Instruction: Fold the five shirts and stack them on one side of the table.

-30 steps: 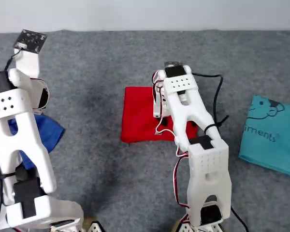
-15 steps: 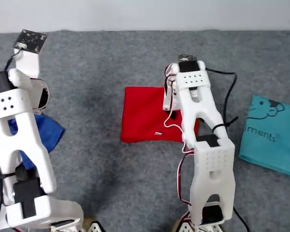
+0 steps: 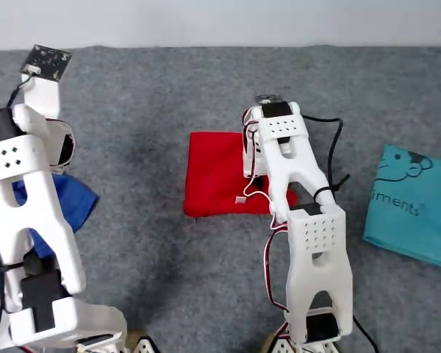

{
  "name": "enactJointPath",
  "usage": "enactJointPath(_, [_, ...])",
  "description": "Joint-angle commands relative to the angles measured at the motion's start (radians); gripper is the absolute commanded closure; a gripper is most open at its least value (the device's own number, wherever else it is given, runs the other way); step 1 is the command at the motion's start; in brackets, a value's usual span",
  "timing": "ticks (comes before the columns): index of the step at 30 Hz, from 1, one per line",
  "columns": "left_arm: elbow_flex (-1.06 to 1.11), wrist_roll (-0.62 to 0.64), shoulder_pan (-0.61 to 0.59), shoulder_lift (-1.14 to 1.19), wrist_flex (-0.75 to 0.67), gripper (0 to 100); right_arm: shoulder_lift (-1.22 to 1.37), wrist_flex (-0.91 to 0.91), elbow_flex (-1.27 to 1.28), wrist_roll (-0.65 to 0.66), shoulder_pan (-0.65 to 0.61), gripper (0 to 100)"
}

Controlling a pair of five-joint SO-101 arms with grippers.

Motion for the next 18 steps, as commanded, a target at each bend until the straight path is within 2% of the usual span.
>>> enactJointPath(1, [-0.005, -0.008, -0.009, -0.048, 0.005, 99, 0.001, 0.027, 0.0, 0.051, 0.019, 99.1])
enactJointPath(3, [-0.005, -0.008, -0.009, -0.048, 0.005, 99, -0.019, 0.047, 0.0, 0.087, 0.044, 98.5])
enactJointPath(8, [-0.005, -0.008, -0.009, -0.048, 0.005, 99, -0.079, 0.056, 0.0, 0.364, 0.122, 98.8])
enactJointPath(13, [-0.005, -0.008, -0.005, -0.055, 0.015, 99, -0.102, -0.05, 0.0, 0.786, 0.193, 98.8])
enactJointPath(18, [-0.004, -0.008, -0.005, -0.055, 0.026, 99, -0.102, -0.211, 0.0, 1.189, 0.18, 98.8])
